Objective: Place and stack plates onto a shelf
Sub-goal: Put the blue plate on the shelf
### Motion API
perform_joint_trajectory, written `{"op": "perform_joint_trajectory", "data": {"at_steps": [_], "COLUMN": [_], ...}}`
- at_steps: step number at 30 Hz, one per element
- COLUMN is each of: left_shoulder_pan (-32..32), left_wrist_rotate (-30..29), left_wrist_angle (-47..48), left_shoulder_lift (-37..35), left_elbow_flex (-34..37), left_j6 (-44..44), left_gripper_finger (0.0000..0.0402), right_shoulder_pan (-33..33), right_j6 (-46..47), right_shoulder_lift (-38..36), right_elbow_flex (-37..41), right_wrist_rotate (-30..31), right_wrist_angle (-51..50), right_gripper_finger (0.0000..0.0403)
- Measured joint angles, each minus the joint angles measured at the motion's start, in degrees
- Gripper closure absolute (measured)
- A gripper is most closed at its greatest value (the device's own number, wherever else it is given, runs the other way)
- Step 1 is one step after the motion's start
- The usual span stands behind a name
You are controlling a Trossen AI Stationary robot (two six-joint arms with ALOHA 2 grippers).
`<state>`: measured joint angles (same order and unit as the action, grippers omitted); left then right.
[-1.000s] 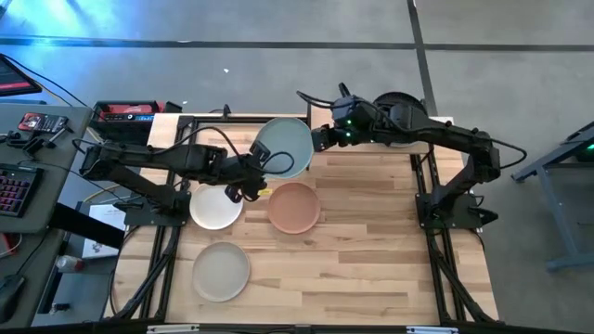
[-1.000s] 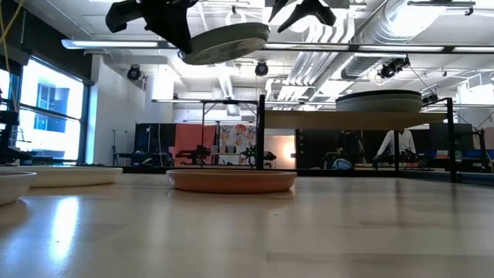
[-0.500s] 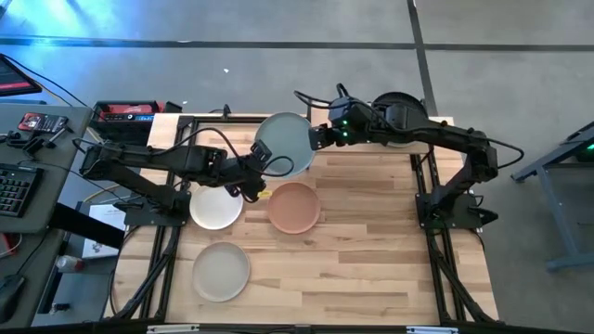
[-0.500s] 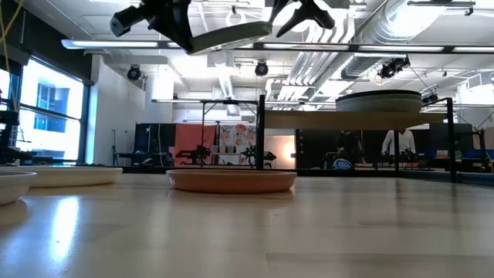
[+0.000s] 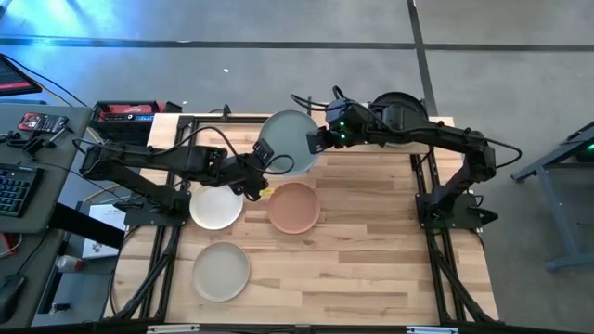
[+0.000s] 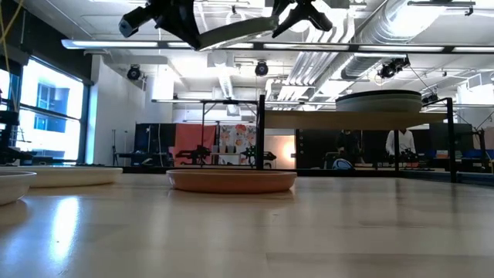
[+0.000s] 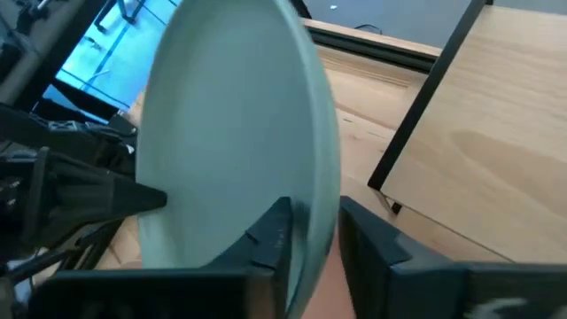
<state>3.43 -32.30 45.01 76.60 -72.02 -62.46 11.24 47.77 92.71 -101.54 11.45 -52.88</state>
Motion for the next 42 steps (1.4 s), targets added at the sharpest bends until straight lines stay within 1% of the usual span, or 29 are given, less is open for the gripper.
{"op": "perform_joint_trajectory", "data": {"at_steps": [2,4,8,11,17,21,25,28,33,37,42], "left_shoulder_pan": [-0.51,-0.87,-1.12,-1.13,-1.15,-1.23,-2.09,-2.37,-2.33,-2.31,-2.31], "left_wrist_rotate": [0.11,0.12,0.20,0.15,0.14,0.45,3.37,3.82,1.03,-0.39,-1.96], "left_wrist_angle": [0.18,-0.40,-1.68,-3.15,-4.24,-4.45,-4.75,-4.83,-5.17,-5.52,-7.54], "left_shoulder_lift": [0.02,0.00,0.00,0.05,0.00,0.00,0.00,0.00,0.00,0.00,0.00], "left_elbow_flex": [0.35,0.89,1.79,1.95,1.95,1.95,1.95,1.95,1.95,1.95,1.95], "left_j6": [-0.01,-0.01,0.13,0.99,2.25,7.03,14.36,18.83,24.66,27.47,30.48], "left_gripper_finger": [0.0401,0.0401,0.0393,0.0386,0.0371,0.0355,0.0330,0.0310,0.0288,0.0284,0.0284], "right_shoulder_pan": [-0.02,0.06,0.00,0.07,0.07,0.14,0.47,1.04,3.35,6.29,11.48], "right_j6": [-0.27,-1.12,-1.07,-1.29,-1.16,-0.26,-0.20,-0.24,-1.18,-3.46,-7.55], "right_shoulder_lift": [0.04,0.04,0.07,0.06,-0.02,-0.02,-0.02,-0.02,-0.02,-0.25,-0.71], "right_elbow_flex": [0.00,0.00,0.00,0.00,0.00,0.00,0.00,0.00,0.02,0.02,0.02], "right_wrist_rotate": [-0.09,-0.40,-0.55,-0.46,-0.32,-0.49,-0.73,-0.71,-0.48,-1.12,-4.35], "right_wrist_angle": [-0.09,0.08,-0.56,-0.83,-1.77,-2.08,-2.70,-3.51,-7.58,-9.68,-9.95], "right_gripper_finger": [0.0378,0.0394,0.0387,0.0397,0.0399,0.0400,0.0401,0.0401,0.0401,0.0401,0.0401]}}
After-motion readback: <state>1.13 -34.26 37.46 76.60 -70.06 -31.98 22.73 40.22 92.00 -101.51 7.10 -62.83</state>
